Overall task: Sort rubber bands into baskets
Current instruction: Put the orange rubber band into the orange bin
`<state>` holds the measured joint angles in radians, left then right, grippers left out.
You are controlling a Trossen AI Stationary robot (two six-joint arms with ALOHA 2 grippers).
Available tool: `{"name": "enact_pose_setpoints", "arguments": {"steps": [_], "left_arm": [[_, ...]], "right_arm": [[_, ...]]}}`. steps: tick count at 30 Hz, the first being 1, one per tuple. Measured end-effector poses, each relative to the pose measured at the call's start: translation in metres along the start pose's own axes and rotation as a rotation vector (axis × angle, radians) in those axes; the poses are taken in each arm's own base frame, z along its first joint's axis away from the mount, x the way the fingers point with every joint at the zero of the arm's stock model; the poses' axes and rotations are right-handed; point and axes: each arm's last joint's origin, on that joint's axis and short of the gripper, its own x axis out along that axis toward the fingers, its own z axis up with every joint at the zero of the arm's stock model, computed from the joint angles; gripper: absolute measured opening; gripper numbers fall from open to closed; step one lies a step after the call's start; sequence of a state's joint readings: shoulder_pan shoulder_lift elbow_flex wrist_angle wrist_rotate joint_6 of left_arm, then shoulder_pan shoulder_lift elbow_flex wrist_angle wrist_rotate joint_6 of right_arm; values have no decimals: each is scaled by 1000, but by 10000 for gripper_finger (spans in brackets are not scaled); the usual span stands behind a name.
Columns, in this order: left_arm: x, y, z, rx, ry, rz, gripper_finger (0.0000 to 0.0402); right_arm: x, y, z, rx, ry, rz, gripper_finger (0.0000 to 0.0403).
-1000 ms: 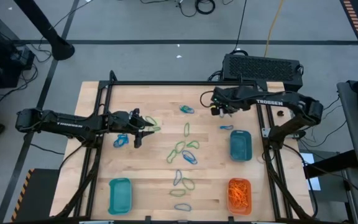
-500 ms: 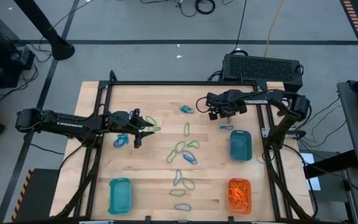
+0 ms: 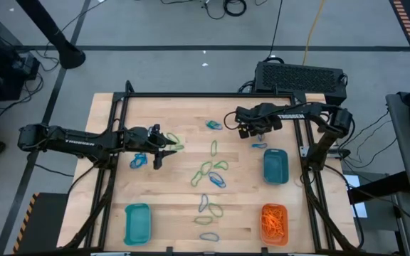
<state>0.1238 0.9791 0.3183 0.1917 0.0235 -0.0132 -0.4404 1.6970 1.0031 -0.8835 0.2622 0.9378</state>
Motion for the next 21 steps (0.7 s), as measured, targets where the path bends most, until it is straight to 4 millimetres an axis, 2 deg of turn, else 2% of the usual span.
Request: {"name": "enact_pose_setpoints", "arguments": {"steps": [10, 21], "left_arm": [[0, 0, 0, 2, 1, 0, 178], [0, 0, -3, -1, 26, 0, 178]], "right_arm": [[-20, -12, -4, 40, -2, 6, 141], [-2, -16, -19, 46, 51, 7, 141]]}}
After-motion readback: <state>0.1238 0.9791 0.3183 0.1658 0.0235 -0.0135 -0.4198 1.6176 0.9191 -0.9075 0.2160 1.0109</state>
